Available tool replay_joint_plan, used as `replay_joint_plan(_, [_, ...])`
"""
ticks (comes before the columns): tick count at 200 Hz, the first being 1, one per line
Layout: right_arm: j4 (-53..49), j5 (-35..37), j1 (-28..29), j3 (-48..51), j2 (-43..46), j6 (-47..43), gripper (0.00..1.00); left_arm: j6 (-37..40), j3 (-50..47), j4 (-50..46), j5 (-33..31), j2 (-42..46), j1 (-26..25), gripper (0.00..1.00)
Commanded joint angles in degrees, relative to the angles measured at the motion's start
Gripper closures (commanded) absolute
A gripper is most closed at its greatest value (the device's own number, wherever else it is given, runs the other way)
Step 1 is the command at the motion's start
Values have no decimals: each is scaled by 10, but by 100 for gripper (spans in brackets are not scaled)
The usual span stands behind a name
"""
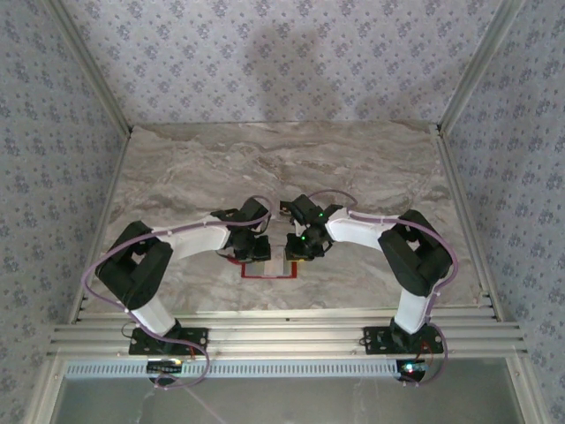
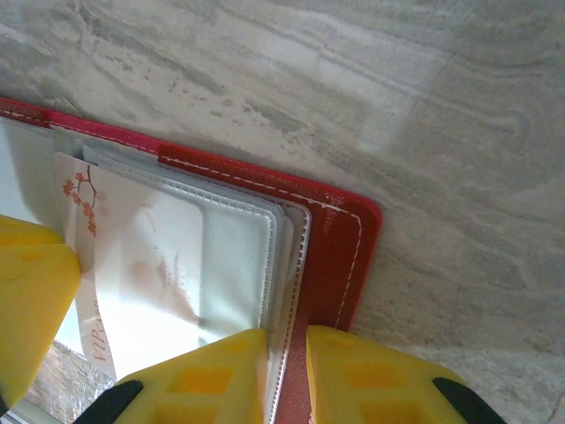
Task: Take the credit cards out of the card holder
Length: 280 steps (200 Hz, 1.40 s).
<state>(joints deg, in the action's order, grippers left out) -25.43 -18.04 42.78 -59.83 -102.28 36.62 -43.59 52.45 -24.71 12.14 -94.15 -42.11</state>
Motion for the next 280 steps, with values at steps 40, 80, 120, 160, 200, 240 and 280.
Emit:
replay_joint_plan(40, [-19, 7, 1, 1, -11, 0, 76, -26, -40, 78, 63, 29, 18, 76])
replay_joint_plan(80, [-21, 6, 1, 1, -10, -1, 76, -25, -51, 80, 58, 34, 23, 73])
replay_joint_plan(120, [-23, 7, 1, 0, -10, -1, 76, -23, -54, 77, 44, 61, 24, 70])
replay_joint_plan(160, [-24, 8, 1, 2, -10, -1, 76, -24, -64, 78, 38, 89, 31, 66])
replay_joint_plan(200, [-25, 8, 2, 0, -10, -1, 76, -19, -85, 107, 88, 75, 61, 65])
replay_joint_plan(240, [-28, 10, 1, 0, -9, -1, 76, -30, -105, 155, 136, 51, 75, 65])
replay_joint_plan(280, [-31, 10, 1, -1, -9, -1, 76, -35, -111, 176, 154, 34, 80, 65])
